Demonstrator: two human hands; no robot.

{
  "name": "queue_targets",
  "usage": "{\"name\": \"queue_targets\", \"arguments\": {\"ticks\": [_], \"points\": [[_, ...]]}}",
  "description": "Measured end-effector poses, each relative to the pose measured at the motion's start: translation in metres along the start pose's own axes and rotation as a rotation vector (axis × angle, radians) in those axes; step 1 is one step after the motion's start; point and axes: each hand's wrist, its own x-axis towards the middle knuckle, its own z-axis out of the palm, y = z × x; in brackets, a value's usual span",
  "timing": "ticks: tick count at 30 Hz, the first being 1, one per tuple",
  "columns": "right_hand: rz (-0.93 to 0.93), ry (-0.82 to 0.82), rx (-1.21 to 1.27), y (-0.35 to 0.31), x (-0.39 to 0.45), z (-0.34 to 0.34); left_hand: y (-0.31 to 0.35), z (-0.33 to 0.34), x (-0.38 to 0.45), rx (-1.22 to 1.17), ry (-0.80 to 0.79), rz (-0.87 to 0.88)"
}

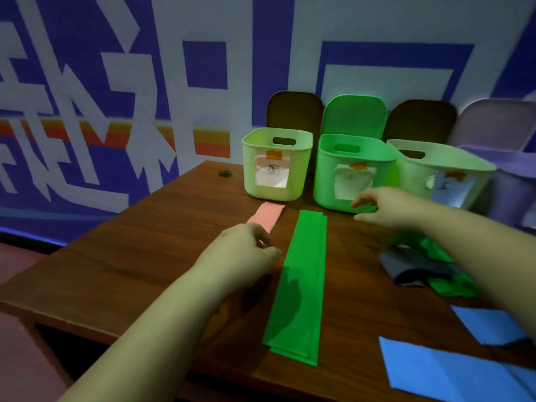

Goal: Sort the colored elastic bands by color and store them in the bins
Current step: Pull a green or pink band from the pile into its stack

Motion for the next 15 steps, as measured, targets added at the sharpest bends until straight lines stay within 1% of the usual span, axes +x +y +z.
{"name": "queue_targets", "arguments": {"ticks": [5,8,13,15], "points": [[0.020,0.034,-0.036,0.062,-0.049,-0.015,0.055,0.045,0.021,0.208,0.012,0.192],[0.008,0.102,-0.064,0.101,-0.077,-0.018,0.092,0.076,0.032,0.345,0.025,0.353],[-0.032,0.243,0.016,0.152,-0.115,-0.017,0.150,0.126,0.047,0.510,0.065,0.606],[-0.041,0.273,0.078,0.166,-0.125,-0.012,0.167,0.140,0.052,0.543,0.080,0.662]]}}
